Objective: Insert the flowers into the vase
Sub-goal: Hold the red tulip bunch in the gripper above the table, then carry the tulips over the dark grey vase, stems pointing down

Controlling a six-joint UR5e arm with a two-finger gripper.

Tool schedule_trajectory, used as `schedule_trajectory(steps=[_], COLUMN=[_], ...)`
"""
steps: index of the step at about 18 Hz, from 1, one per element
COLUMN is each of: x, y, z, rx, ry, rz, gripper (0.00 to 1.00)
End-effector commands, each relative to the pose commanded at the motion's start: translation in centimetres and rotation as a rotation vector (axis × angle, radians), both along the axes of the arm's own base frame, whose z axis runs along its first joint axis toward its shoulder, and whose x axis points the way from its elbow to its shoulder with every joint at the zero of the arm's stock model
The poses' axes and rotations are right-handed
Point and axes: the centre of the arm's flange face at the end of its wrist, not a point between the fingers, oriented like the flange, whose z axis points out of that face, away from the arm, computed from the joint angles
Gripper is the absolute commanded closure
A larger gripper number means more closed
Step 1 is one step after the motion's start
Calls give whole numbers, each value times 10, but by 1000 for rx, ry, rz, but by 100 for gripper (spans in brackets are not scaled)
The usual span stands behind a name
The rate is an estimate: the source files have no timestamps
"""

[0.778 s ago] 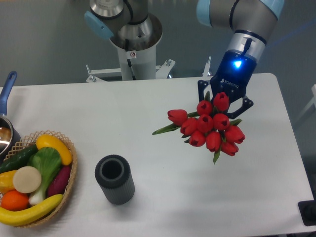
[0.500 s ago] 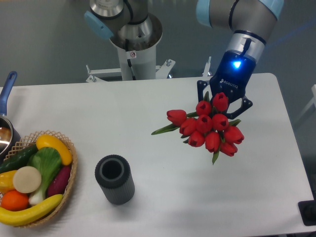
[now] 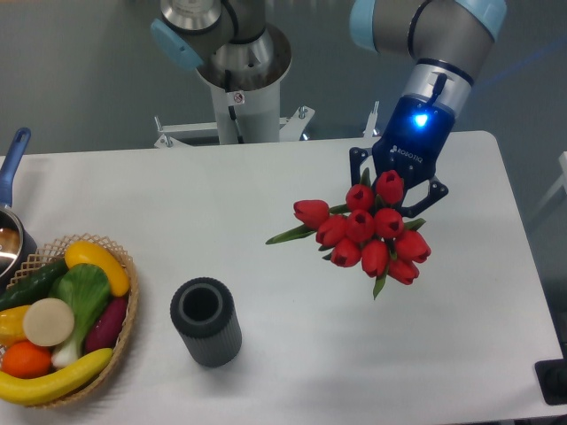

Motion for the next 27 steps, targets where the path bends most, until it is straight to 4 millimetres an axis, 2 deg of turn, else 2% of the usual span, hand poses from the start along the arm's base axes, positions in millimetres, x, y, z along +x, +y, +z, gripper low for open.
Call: schedule_trajectory(steps=[3, 6, 10, 21, 27], x=[10, 25, 44, 77, 88], y=[23, 60, 86, 100, 120], z=[0, 1, 3, 34, 28], rx=[12, 40, 130, 457, 491], ry=[33, 63, 14, -137, -181], rz=[-44, -120, -207, -392, -444], gripper=[68, 67, 67, 68, 68])
